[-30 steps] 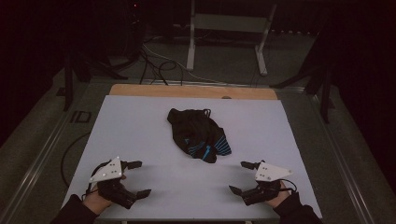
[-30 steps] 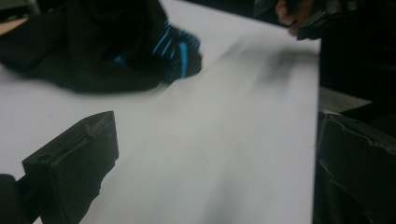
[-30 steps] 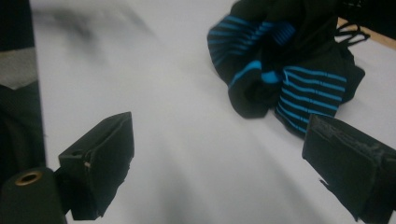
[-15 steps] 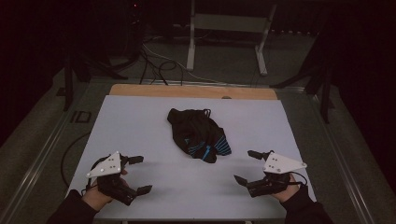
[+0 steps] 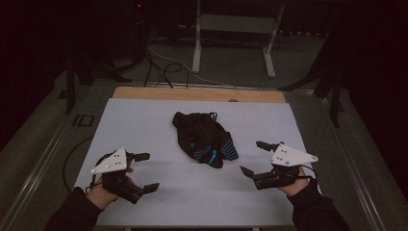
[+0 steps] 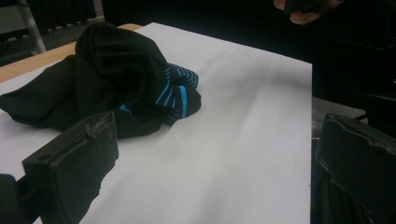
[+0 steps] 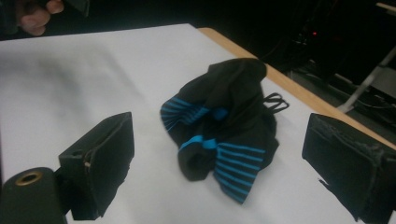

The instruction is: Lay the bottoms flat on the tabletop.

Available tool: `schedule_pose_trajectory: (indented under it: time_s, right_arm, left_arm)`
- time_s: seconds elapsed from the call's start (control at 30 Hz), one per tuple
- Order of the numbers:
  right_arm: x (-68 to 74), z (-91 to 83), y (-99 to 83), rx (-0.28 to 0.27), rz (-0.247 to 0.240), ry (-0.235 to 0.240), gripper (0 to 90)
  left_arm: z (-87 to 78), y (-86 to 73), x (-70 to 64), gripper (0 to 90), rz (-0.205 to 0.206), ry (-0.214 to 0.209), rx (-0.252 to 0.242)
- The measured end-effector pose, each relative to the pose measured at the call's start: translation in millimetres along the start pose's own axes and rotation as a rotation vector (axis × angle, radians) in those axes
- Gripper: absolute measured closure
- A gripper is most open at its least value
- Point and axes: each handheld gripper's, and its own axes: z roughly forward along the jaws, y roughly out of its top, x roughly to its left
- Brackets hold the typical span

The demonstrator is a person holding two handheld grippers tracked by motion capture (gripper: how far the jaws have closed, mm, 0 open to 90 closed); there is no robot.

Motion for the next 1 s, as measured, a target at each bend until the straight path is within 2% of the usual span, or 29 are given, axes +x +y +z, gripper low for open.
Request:
schedule_pose_trajectory:
  time_s: [0.1,0.13,0.3,0.33,0.5,0.67,0.7,0.8,0.93,1.0]
  right_arm:
    - [-2.7,2.2,2.3,-0.009,0.001,-0.011,9.3]
    - [-7.2,7.1,6.7,-0.023,0.004,-0.050,9.3]
    - [-8.6,13.2,9.7,-0.024,0.002,-0.063,9.3]
    - [-8.9,17.4,11.6,-0.029,0.000,-0.078,9.3]
    - [-12.9,29.0,13.9,-0.051,0.031,-0.109,9.3]
    - [-12.9,39.9,12.2,-0.062,0.052,-0.111,9.3]
    - [-12.5,48.9,9.2,-0.058,0.065,-0.106,9.3]
    - [-11.7,55.6,5.8,-0.056,0.073,-0.096,9.2]
    - [-6.5,70.6,-1.9,-0.016,0.078,-0.076,9.3]
    - [-4.4,76.9,-6.1,-0.004,0.088,-0.069,9.3]
  left_arm:
    - [2.9,3.6,3.0,0.1,-0.008,0.019,-0.001]
    - [4.2,4.7,4.0,0.1,-0.009,0.027,-0.001]
    - [10.6,9.8,9.8,0.1,-0.021,0.039,-0.004]
    - [12.3,11.0,10.7,0.1,-0.023,0.045,-0.003]
    - [22.4,16.9,14.3,0.1,-0.022,0.065,0.004]
    - [31.3,21.0,17.4,0.1,-0.020,0.081,0.007]
    - [35.8,22.1,20.1,0.1,-0.027,0.087,0.005]
    - [42.9,21.6,25.2,0.1,-0.058,0.098,-0.008]
    - [53.7,19.5,30.0,0.1,-0.076,0.086,-0.015]
    - [59.8,18.1,31.5,0.1,-0.073,0.089,-0.016]
